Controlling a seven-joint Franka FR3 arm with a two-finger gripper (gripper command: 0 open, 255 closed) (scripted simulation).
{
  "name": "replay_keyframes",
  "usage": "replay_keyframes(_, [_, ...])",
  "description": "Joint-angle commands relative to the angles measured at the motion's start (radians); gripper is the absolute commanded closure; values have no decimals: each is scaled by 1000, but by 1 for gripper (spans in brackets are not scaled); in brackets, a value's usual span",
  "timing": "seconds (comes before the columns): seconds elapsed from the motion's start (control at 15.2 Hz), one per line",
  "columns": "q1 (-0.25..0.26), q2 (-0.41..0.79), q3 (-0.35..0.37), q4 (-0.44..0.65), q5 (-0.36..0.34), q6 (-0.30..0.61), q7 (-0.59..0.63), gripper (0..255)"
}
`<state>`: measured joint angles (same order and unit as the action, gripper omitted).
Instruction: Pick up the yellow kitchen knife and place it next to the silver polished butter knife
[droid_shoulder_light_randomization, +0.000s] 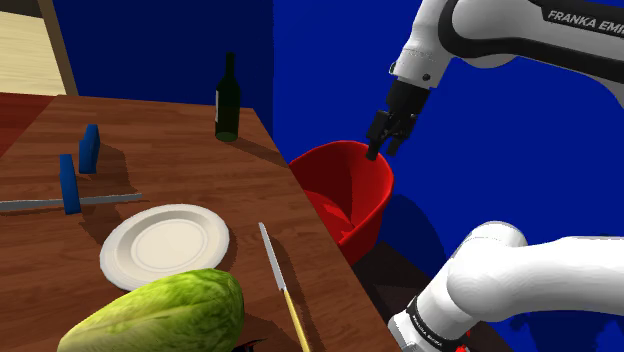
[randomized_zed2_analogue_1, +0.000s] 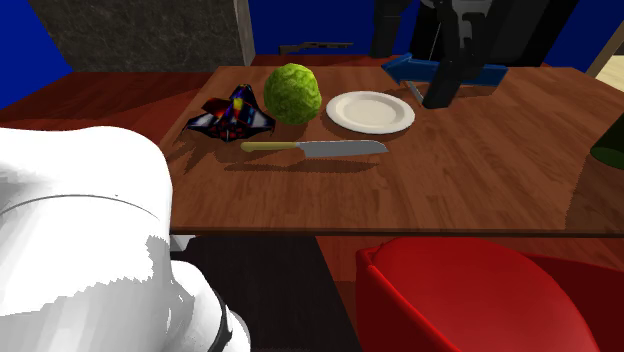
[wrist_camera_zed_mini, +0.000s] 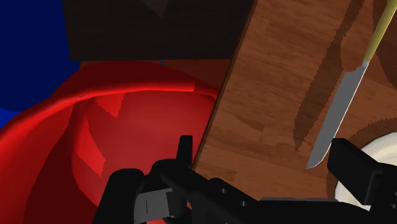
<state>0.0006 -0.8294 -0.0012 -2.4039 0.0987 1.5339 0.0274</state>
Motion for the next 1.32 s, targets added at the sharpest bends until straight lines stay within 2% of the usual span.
replay_keyframes(0.0, [0,0,0,0,0,0,0,0])
replay_keyframes(0.33, [20,-50,124,-129,78,105,148,0])
replay_keyframes(0.66, [49,-50,262,-222,166,224,297,0])
replay_keyframes(0.92, [71,-6,383,-265,236,334,418,0])
replay_keyframes(1.25, [76,107,546,-279,305,488,573,0])
